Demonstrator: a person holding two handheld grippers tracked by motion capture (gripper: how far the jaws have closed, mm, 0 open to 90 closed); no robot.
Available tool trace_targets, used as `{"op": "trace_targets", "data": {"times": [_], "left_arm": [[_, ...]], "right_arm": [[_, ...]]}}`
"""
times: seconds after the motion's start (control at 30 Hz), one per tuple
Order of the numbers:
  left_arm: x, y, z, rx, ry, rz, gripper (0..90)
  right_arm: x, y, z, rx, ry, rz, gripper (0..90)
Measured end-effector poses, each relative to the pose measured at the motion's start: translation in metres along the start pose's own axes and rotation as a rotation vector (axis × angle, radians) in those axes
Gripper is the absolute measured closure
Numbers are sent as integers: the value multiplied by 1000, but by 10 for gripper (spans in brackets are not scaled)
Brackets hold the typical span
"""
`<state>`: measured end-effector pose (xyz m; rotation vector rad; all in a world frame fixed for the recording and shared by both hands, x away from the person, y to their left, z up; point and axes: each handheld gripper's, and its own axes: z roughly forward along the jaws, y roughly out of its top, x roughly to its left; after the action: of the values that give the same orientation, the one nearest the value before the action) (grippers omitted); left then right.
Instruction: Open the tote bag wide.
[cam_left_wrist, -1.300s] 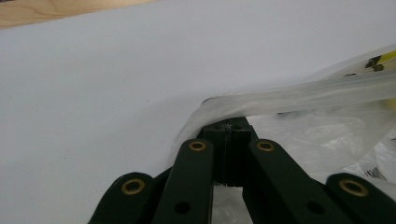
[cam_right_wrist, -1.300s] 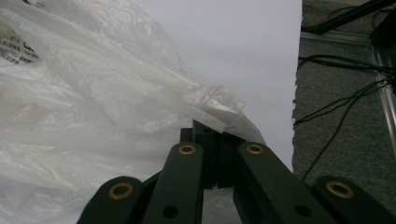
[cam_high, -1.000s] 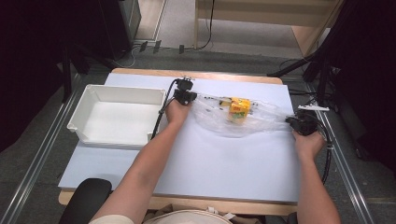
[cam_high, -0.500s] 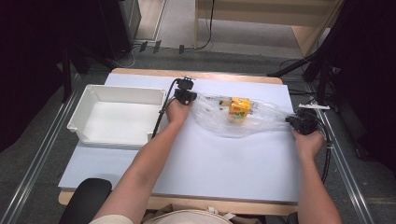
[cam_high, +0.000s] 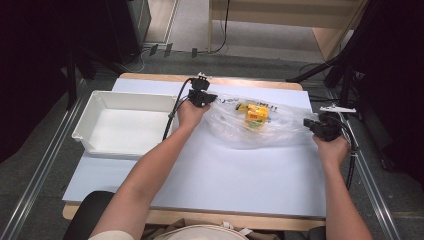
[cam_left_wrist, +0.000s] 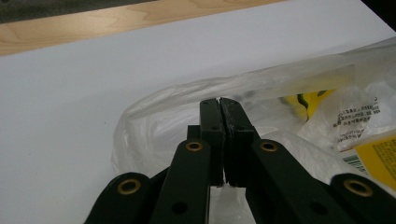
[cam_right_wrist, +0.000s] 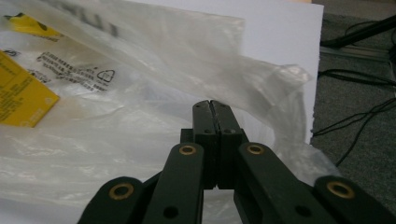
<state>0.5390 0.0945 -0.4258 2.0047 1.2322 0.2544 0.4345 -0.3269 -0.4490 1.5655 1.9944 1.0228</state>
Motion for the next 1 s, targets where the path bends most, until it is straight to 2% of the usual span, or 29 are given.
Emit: {"op": "trace_targets", "data": {"times": [0.07,0.23,0.3,0.33,0.37,0.43,0.47,0.5,0.53,0.57,0.6,0.63,0.67,0.7,0.73,0.77,0.87,1.0], "left_arm": [[-4,3,-3,-4,7,23,893],[-8,9,-9,-3,-9,34,891],[-11,10,-11,2,-24,48,870],[-12,11,-12,3,-37,48,821],[-12,12,-14,12,-53,50,812],[-13,12,-15,8,-55,57,794],[-13,12,-16,6,-65,60,730],[-13,13,-16,15,-85,57,730],[-13,13,-16,26,-101,50,634],[-13,14,-16,38,-111,62,600],[-15,14,-17,45,-116,66,600],[-16,15,-17,51,-114,76,540],[-18,15,-18,50,-111,90,540],[-20,16,-19,49,-109,102,508],[-21,16,-20,48,-114,96,442],[-21,17,-21,50,-125,84,442],[-25,19,-26,33,-121,109,438],[-33,22,-32,39,-130,130,451]], "right_arm": [[2,1,0,0,7,-1,900],[14,9,0,6,34,-25,900],[18,12,1,8,50,-33,900],[23,15,2,6,59,-44,900],[25,16,2,9,65,-48,900],[27,17,3,12,67,-48,900],[30,18,3,13,75,-60,900],[30,18,3,13,75,-60,900],[33,20,3,11,84,-62,900],[35,20,3,13,84,-67,900],[35,20,3,13,84,-67,900],[38,22,2,11,95,-69,900],[38,22,2,11,95,-69,900],[39,24,2,10,97,-73,900],[41,26,2,15,108,-78,900],[41,26,2,15,108,-78,900],[45,29,2,16,128,-78,900],[52,35,0,12,150,-95,855]]}}
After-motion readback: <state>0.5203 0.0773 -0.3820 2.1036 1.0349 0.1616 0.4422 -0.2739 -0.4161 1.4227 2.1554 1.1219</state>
